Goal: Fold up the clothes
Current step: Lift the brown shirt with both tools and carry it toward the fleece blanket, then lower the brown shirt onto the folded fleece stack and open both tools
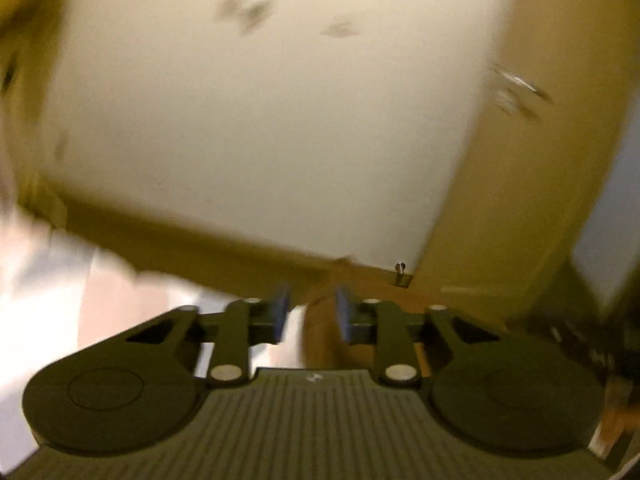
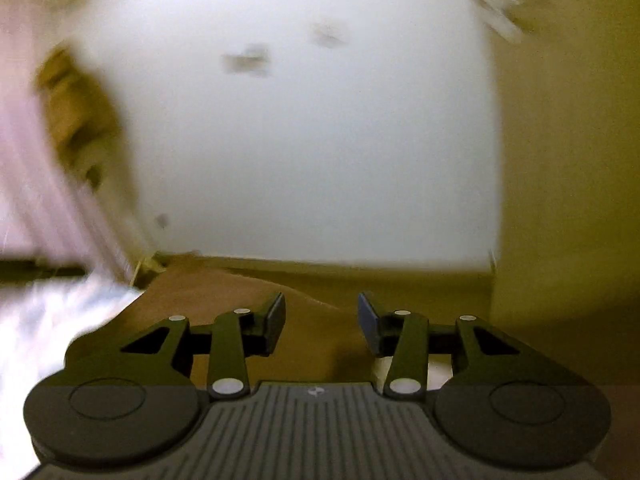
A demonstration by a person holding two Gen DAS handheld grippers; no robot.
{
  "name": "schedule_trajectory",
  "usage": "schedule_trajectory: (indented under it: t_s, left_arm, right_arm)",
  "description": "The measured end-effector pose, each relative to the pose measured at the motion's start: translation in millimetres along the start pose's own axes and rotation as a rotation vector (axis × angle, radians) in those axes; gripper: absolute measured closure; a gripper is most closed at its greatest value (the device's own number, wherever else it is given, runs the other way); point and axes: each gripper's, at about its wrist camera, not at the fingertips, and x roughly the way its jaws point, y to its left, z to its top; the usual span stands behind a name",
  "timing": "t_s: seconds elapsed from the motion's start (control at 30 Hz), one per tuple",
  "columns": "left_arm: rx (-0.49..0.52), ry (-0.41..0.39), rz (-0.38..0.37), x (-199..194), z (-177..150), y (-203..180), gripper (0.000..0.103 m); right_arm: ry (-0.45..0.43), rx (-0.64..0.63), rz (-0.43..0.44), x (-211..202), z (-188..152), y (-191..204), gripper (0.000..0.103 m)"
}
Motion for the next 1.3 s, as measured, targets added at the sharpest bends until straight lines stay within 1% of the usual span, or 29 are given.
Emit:
schedule_trajectory:
  t_s: [0.03,0.07,0.13,0.17,0.2,0.23,0.3,0.33,0.4,0.47,0.53,0.57,0.6,0.63,0.67,0.7,0.8,0.87,0.93,0.97,1.07,1.1,1.13,1.2,1.23,1.3]
  left_arm:
    - [0.069,-0.01,-0.008,0,-9,-12,0.086]
    - [0.111,-0.002,-0.021,3,-21,-19,0.089]
    - [0.139,0.04,-0.034,15,-52,-20,0.091]
    - [0.155,0.05,-0.022,21,-69,-19,0.09]
    - [0.166,0.038,0.005,24,-83,-19,0.091]
    - [0.14,0.026,0.013,27,-93,-15,0.094]
    - [0.005,0.013,-0.009,31,-105,2,0.094]
    - [-0.057,0.012,-0.028,33,-111,10,0.093]
    - [-0.094,-0.007,-0.03,32,-121,15,0.093]
    - [-0.094,-0.026,-0.024,30,-123,13,0.093]
    - [-0.104,-0.013,-0.024,32,-122,15,0.093]
    - [-0.114,0.005,-0.037,33,-116,18,0.093]
    - [-0.124,0.021,-0.051,32,-110,21,0.093]
    - [-0.131,0.031,-0.067,27,-101,24,0.093]
    - [-0.135,0.037,-0.078,22,-91,26,0.093]
    - [-0.125,0.026,-0.073,18,-79,28,0.093]
    - [-0.096,-0.036,-0.078,10,-34,33,0.092]
    - [-0.097,-0.052,-0.093,18,-7,35,0.092]
    - [-0.071,-0.023,-0.092,38,12,28,0.092]
    - [-0.058,-0.001,-0.093,48,19,24,0.092]
    - [-0.048,0.077,-0.103,86,21,15,0.092]
    - [-0.052,0.104,-0.097,98,19,15,0.092]
    - [-0.059,0.135,-0.09,109,14,15,0.092]
    - [-0.069,0.214,-0.069,132,-3,16,0.091]
    - [-0.074,0.25,-0.058,142,-13,17,0.087]
    - [-0.116,0.274,-0.059,150,-29,24,0.086]
  right_arm:
    - [-0.014,-0.057,0.021,0,-4,12,0.066]
    - [-0.027,-0.106,0.042,-1,-12,24,0.066]
    - [-0.035,-0.177,0.082,-3,-31,41,0.066]
    - [-0.029,-0.21,0.107,-4,-43,50,0.066]
    - [-0.023,-0.243,0.132,-6,-55,58,0.066]
    - [-0.007,-0.284,0.122,-7,-67,66,0.068]
    - [0.026,-0.368,0.094,-7,-90,82,0.069]
    - [0.038,-0.363,0.08,-4,-97,78,0.069]
    - [0.065,-0.315,0.077,-3,-102,70,0.069]
    - [0.064,-0.352,0.063,-10,-105,72,0.069]
    - [0.074,-0.392,0.059,-13,-99,75,0.068]
    - [0.089,-0.4,0.059,-14,-95,75,0.068]
    - [0.109,-0.388,0.069,-16,-88,74,0.069]
    - [0.122,-0.358,0.087,-21,-70,74,0.069]
    - [0.102,-0.326,0.101,-20,-57,72,0.069]
    - [0.079,-0.294,0.113,-19,-44,69,0.069]
    - [0.01,-0.259,0.115,-15,-5,56,0.068]
    - [-0.004,-0.23,0.119,5,16,46,0.068]
    - [0.015,-0.223,0.116,31,28,42,0.067]
    - [0.056,-0.224,0.127,47,34,40,0.067]
    - [0.156,-0.209,0.16,81,36,36,0.069]
    - [0.189,-0.197,0.162,88,32,34,0.072]
    - [0.222,-0.185,0.162,94,29,32,0.074]
    - [0.282,-0.16,0.163,105,20,28,0.074]
    - [0.296,-0.146,0.168,108,17,26,0.074]
    - [0.324,-0.112,0.188,113,13,22,0.074]
